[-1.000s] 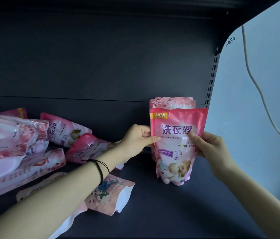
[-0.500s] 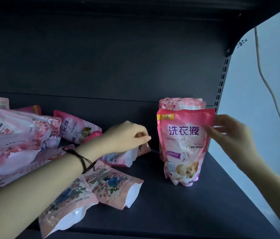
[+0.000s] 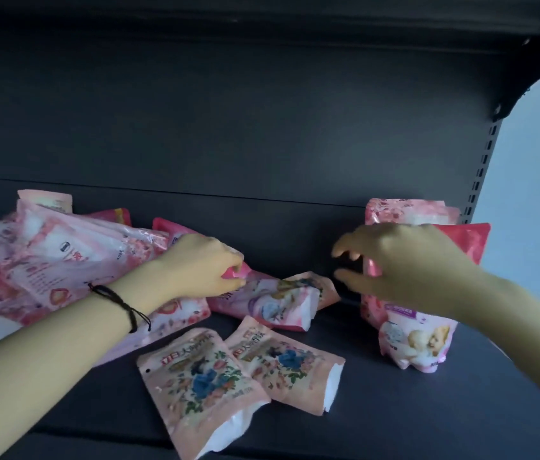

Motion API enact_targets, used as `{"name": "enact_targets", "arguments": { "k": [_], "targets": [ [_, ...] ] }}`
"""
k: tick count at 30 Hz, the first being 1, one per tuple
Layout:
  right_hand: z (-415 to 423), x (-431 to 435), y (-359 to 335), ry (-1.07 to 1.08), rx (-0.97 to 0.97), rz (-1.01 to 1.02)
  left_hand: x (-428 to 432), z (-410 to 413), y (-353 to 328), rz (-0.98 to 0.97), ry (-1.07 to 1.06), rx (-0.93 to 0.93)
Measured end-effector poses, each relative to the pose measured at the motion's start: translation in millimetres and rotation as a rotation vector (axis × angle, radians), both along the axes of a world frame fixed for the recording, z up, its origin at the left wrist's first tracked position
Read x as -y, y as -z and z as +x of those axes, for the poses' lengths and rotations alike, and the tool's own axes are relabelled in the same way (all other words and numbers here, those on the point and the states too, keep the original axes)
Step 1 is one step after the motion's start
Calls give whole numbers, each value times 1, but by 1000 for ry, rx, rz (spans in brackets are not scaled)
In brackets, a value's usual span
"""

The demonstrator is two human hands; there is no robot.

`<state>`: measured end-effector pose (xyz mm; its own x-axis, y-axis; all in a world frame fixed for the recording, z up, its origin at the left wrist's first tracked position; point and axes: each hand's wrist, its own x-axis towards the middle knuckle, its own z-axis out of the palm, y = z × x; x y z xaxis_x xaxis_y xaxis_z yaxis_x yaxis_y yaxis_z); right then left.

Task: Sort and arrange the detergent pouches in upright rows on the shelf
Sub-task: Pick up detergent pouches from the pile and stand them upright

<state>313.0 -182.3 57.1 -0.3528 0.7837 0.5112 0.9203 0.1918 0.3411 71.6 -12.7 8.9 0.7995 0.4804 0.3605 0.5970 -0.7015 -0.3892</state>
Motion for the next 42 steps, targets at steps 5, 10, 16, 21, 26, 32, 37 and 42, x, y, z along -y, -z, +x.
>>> {"name": "enact_targets", "arguments": {
  "k": [5,10,16,21,26,32,37,42],
  "targets": [
    [-41,-64,18,66,167,-164,-31,-29,1,50,-12,-28],
    [-70,-130,32,152,337,-239,-66,-27,17,55,-1,17],
    [-77,-189,46,240,264,-320,-100,-10,44,-170,-120,153],
    [-66,-219,65,377,-63,-525,-114,-7,54,-360,-149,238],
    [-70,-240,95,350,-538,-643,-111,-6,51,-542,-156,329],
    [-64,-227,84,215,-852,-472,-102,-14,44,-646,-134,471],
    [-66,-192,58,28,-1092,-243,-96,-15,42,-894,-24,877],
    [-64,-170,49,-202,-1524,-117,-75,-7,45,-1181,67,1453]
  ]
}}
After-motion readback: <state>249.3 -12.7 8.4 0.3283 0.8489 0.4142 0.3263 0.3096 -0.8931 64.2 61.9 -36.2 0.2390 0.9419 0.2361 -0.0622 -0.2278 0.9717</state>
